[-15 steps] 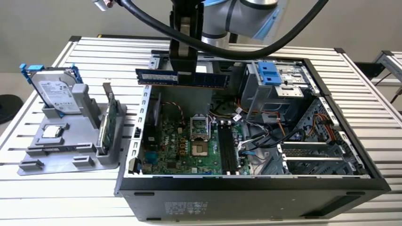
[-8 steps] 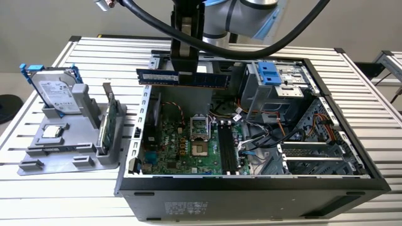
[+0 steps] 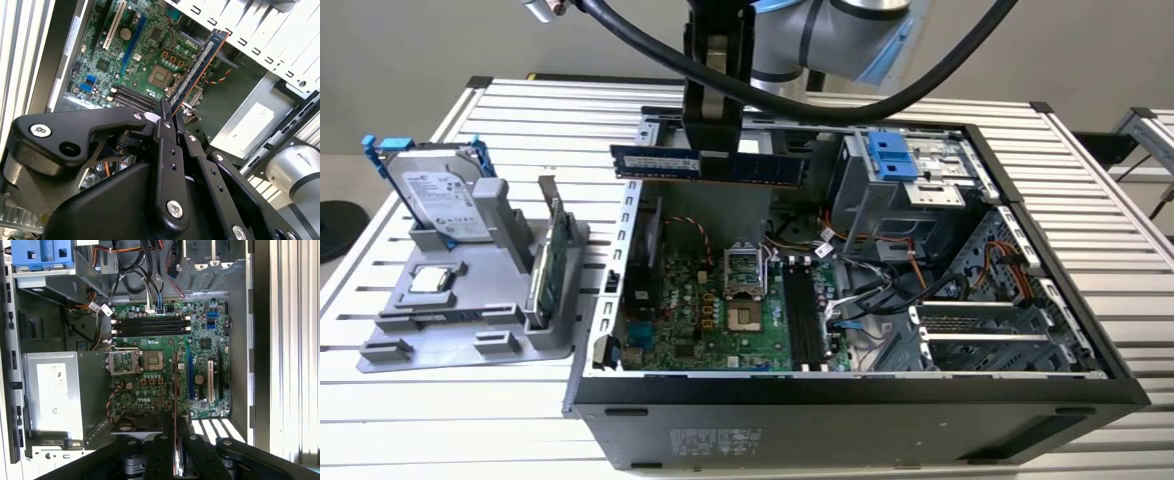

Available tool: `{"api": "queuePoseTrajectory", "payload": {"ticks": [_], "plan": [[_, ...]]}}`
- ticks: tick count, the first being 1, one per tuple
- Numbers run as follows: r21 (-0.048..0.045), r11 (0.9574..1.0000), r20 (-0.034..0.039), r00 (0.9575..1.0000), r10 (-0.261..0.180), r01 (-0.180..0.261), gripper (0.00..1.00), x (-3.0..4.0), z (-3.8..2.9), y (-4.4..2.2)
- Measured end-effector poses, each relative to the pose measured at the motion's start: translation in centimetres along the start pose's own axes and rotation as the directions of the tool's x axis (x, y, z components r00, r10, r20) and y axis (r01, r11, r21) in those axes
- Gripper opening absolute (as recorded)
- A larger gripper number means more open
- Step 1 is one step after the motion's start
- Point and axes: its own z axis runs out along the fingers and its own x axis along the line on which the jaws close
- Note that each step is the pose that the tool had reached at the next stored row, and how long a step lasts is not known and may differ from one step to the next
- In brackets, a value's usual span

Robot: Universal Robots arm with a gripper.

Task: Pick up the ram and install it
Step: 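Pick up the ram and move it above insertion slot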

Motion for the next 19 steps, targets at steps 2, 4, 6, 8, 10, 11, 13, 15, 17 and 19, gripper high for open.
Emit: {"api": "queuePoseTrajectory", "payload": {"ticks": [2,4,6,8,10,11,13,15,17,19], "plan": [[0.0000,1.0000,0.0000,1.0000,0.000,0.000,0.00,0.07,0.01,0.00],[-0.0001,1.0000,-0.0001,1.0000,0.000,0.000,0.00,0.11,0.03,0.00],[-0.0001,1.0000,-0.0001,1.0000,0.000,0.000,0.00,0.15,0.04,0.00],[0.0000,1.0000,-0.0001,1.0000,0.000,0.000,0.00,0.22,0.05,0.00],[-0.0001,1.0000,-0.0002,1.0000,0.000,0.000,0.00,0.27,0.08,0.00],[0.0000,1.0000,-0.0001,1.0000,0.000,0.000,0.00,0.29,0.08,0.00],[0.0000,1.0000,-0.0001,1.0000,0.000,0.000,0.00,0.30,0.10,0.00],[-0.0001,1.0000,-0.0003,1.0000,0.000,0.000,0.00,0.32,0.14,0.00],[0.0000,1.0000,-0.0001,1.0000,0.000,0.000,0.00,0.34,0.23,0.00],[0.0001,1.0000,0.0000,1.0000,0.000,0.000,0.00,0.39,0.35,0.03]]}}
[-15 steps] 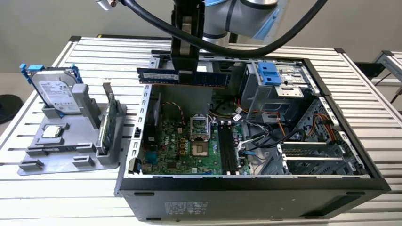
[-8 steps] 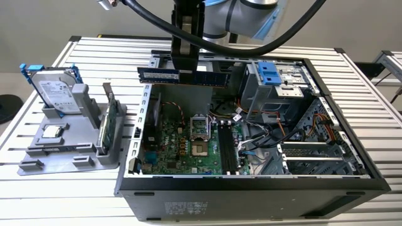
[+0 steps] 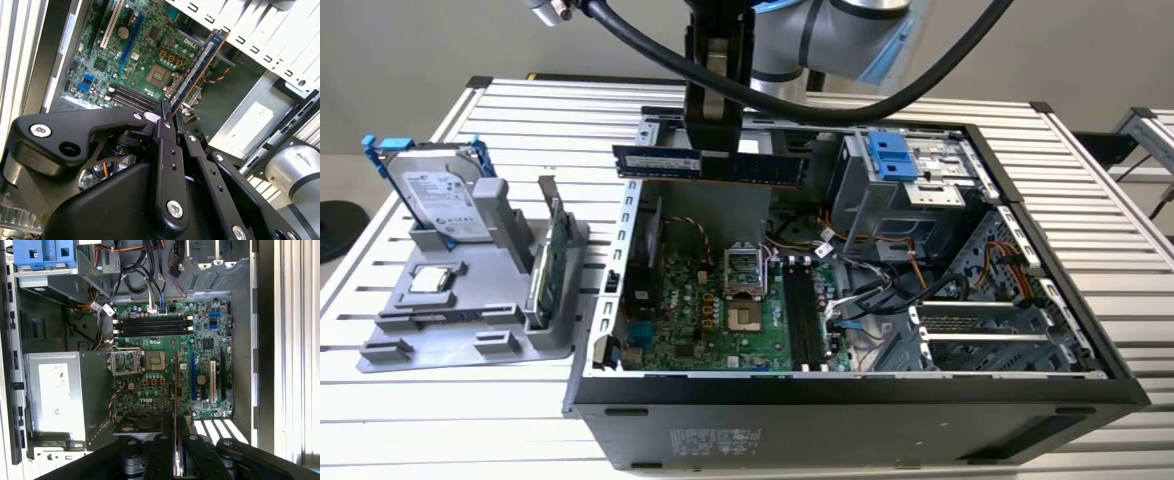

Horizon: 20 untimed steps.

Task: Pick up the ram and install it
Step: 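Pick up the ram and move it above insertion slot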

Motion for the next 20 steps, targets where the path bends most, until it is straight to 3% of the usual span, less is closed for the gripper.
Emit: {"api": "queuePoseTrajectory", "payload": {"ticks": [20], "plan": [[0.0002,1.0000,-0.0001,1.0000,-0.009,0.009,0.00,2.02,1.14,2.45]]}}
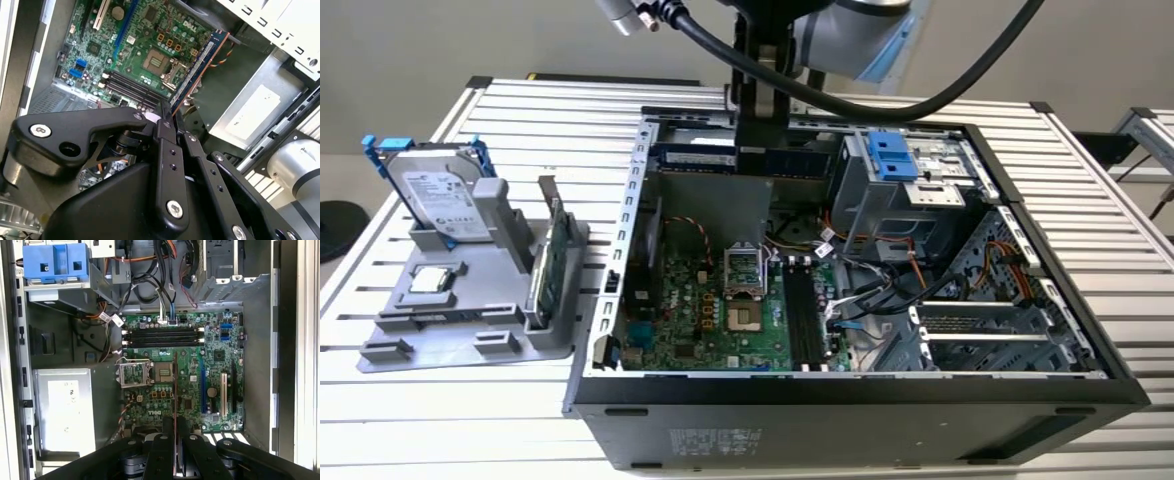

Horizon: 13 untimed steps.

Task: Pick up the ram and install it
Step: 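Pick up the ram and move it above insertion slot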

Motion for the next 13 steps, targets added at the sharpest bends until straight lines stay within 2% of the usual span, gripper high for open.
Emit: {"api": "queuePoseTrajectory", "payload": {"ticks": [13], "plan": [[0.0001,1.0000,0.0000,1.0000,-0.004,0.004,0.00,0.73,0.39,0.93]]}}
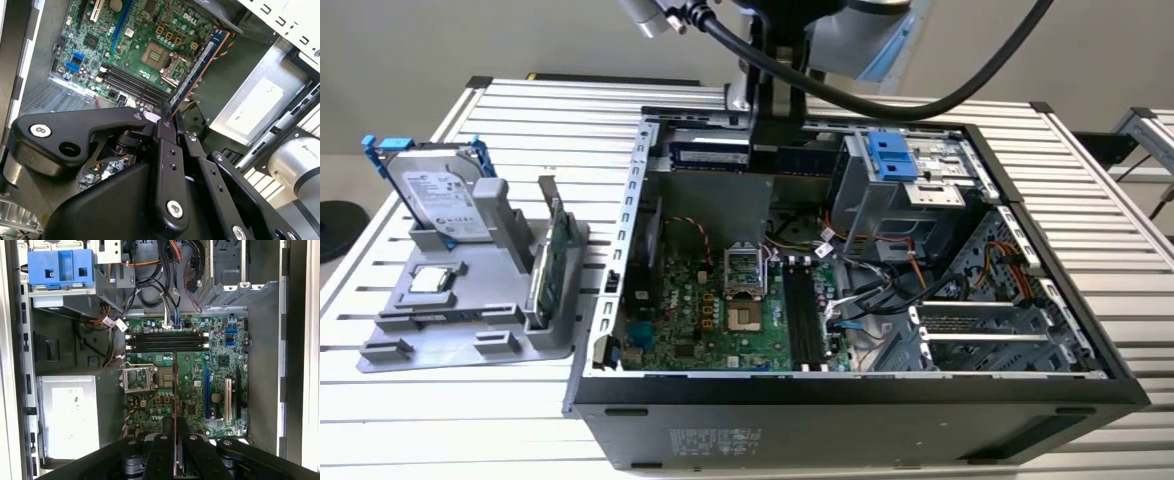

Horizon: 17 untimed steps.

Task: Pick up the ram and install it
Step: 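Pick up the ram and move it above insertion slot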

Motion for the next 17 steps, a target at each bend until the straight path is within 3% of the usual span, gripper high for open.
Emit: {"api": "queuePoseTrajectory", "payload": {"ticks": [17], "plan": [[0.0001,1.0000,0.0000,1.0000,-0.004,0.004,0.00,0.81,0.44,0.97]]}}
